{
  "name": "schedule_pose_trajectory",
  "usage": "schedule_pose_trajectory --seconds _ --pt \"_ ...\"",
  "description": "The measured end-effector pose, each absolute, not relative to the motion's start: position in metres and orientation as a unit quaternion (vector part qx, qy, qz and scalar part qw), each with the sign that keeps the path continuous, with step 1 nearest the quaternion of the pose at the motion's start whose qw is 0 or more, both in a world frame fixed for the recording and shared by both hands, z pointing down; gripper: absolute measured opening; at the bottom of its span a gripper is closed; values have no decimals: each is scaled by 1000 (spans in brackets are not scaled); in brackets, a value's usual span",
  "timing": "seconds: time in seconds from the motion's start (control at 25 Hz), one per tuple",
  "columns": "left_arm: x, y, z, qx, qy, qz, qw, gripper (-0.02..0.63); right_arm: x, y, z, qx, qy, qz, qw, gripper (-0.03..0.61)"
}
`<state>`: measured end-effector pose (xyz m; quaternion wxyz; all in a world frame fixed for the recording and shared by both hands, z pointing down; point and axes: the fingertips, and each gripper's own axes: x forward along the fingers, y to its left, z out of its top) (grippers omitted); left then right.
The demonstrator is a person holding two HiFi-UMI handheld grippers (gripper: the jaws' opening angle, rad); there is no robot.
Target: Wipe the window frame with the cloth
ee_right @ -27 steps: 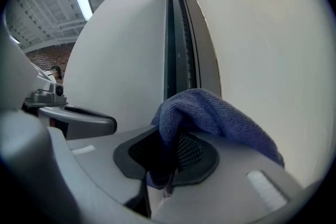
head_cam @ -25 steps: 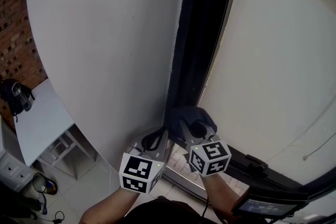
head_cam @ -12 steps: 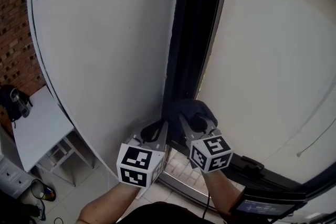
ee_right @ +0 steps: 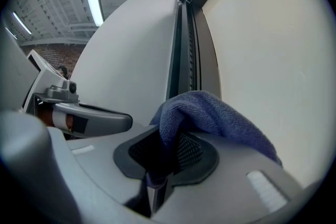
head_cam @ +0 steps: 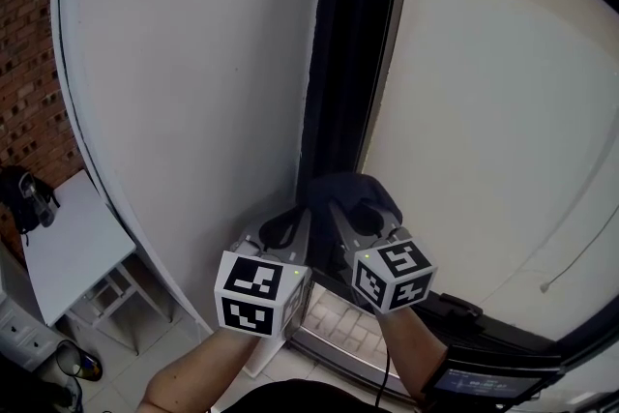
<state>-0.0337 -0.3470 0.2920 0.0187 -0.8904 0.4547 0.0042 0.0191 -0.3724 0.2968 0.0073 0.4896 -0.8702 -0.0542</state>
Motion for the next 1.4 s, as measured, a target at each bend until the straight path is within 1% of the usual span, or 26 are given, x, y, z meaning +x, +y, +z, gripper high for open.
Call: schedule_pose_trajectory --seconds 0.44,1.04,1.4 --pt "-35 -353 240 -884 463 37 44 -6 22 -371 252 490 -867 -89 -4 67" --pt "-28 -355 204 -879 469 57 60 -6 21 -370 204 483 -867 -123 -16 67" --pt "-28 -355 163 -876 469 79 79 -6 20 -369 155 478 -864 -156 -37 67"
